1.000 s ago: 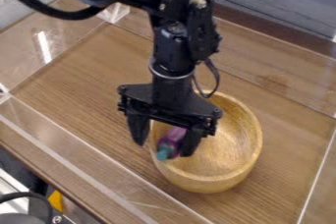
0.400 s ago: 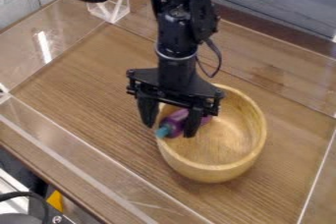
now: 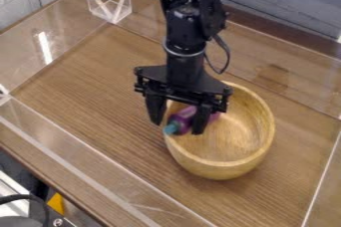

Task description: Remove the purple eggplant from inside the brown bowl and put it on the table

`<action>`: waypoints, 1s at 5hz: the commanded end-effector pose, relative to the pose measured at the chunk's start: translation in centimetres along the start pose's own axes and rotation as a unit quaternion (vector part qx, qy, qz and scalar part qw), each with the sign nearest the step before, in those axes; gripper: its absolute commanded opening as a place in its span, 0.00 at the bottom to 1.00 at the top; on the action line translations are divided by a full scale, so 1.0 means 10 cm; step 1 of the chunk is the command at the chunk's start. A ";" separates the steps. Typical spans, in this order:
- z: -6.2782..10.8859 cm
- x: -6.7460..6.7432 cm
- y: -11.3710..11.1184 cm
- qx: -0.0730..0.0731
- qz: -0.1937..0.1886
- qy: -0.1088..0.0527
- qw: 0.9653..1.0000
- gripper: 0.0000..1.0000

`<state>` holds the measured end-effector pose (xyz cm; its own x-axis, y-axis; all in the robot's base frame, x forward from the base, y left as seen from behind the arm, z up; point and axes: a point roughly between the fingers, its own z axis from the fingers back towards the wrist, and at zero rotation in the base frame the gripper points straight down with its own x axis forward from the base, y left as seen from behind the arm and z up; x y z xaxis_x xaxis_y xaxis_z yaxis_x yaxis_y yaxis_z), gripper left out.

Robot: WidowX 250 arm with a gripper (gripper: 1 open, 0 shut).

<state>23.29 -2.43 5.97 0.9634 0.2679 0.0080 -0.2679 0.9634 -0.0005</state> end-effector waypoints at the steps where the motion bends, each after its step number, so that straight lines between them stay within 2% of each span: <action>1: -0.01 0.07 0.00 -0.007 0.008 -0.006 1.000 0.00; 3: -0.19 0.26 0.09 -0.009 0.002 -0.004 1.000 0.00; 5: -0.36 0.33 0.09 -0.010 -0.031 -0.002 0.999 0.00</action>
<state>26.13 -0.70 2.52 0.9774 0.2112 0.0078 -0.2110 0.9773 -0.0212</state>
